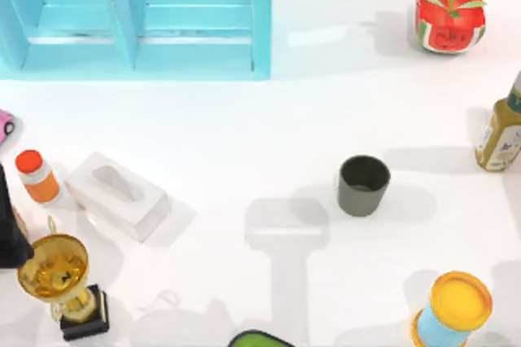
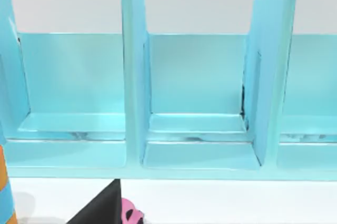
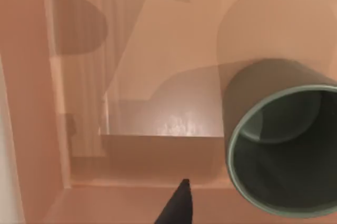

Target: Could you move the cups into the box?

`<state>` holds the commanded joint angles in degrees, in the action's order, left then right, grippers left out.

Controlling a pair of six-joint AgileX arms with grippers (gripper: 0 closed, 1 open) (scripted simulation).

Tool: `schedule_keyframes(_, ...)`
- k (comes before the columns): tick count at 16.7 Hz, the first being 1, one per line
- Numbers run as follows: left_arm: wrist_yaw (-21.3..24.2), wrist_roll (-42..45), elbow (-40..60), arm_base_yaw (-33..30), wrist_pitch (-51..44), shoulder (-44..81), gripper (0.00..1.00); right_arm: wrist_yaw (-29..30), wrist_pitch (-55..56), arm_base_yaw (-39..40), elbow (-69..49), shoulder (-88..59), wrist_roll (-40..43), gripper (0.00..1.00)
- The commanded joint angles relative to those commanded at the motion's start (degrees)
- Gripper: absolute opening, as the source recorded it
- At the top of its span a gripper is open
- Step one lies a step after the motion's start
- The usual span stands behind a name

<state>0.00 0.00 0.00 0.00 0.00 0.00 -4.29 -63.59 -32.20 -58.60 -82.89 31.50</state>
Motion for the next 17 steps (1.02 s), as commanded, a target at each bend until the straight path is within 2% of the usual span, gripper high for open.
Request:
schedule_keyframes(1, 0.00, 0.00, 0.00, 0.00, 0.00, 0.00, 1.00, 0.00, 0.00, 0.00, 0.00, 0.00, 0.00, 0.98)
schedule_keyframes(2, 0.00, 0.00, 0.00, 0.00, 0.00, 0.00, 1.00, 0.00, 0.00, 0.00, 0.00, 0.00, 0.00, 1.00)
schedule_keyframes(12, 0.00, 0.00, 0.00, 0.00, 0.00, 0.00, 1.00, -0.08, -0.94, 0.03, -0.96, -0.14, 0.13, 1.00)
schedule_keyframes(17, 0.00, 0.00, 0.00, 0.00, 0.00, 0.00, 1.00, -0.17, -13.09, -0.36, -13.34, -0.60, 0.42, 1.00)
